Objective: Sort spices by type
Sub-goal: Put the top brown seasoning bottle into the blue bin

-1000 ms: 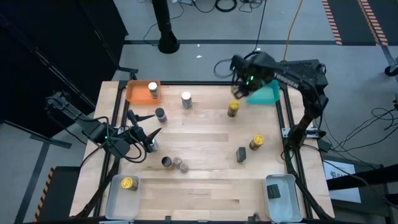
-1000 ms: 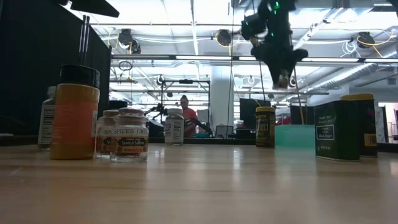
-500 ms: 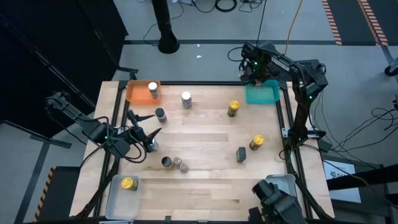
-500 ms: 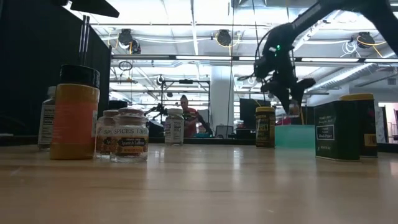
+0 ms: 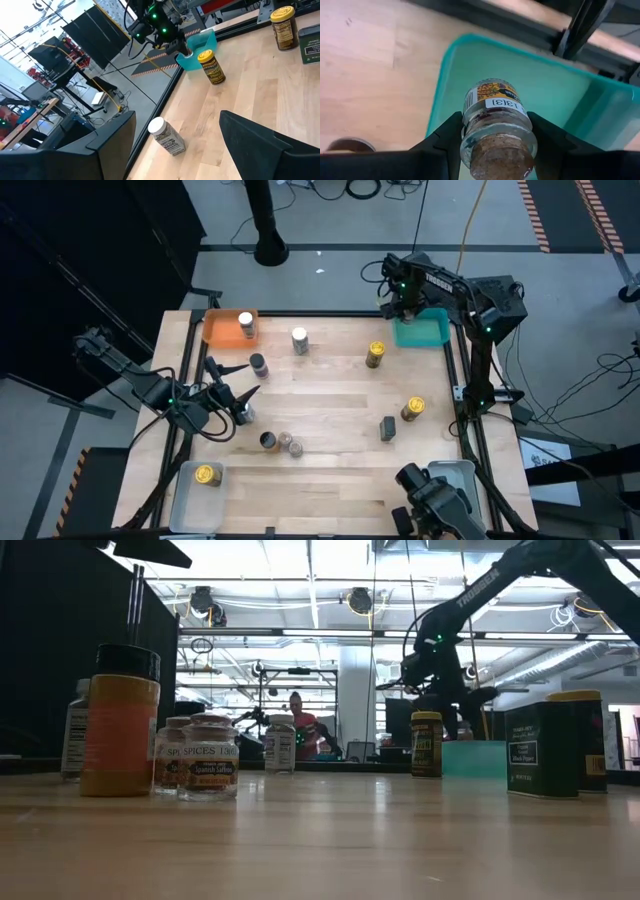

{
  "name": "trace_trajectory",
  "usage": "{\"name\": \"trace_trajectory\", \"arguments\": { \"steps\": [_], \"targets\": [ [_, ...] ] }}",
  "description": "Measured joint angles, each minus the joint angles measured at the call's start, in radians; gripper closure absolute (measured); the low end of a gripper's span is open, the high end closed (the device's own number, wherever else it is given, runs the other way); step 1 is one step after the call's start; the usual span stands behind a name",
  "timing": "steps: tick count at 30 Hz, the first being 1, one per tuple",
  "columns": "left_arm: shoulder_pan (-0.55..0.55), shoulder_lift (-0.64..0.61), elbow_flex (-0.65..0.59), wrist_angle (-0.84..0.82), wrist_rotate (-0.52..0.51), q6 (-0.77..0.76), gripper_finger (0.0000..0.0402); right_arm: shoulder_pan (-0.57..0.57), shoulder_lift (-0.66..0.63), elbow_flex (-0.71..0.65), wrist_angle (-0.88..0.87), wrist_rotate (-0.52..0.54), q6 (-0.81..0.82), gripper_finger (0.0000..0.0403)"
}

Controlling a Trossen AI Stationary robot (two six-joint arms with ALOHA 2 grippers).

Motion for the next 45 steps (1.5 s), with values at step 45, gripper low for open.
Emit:
{"name": "trace_trajectory", "arguments": {
  "steps": [45],
  "targets": [
    [0.000,0.000,0.000,-0.001,0.000,0.000,0.0109,0.002,0.000,0.000,0.032,-0.081,-0.029,0.0224]
  ]
}}
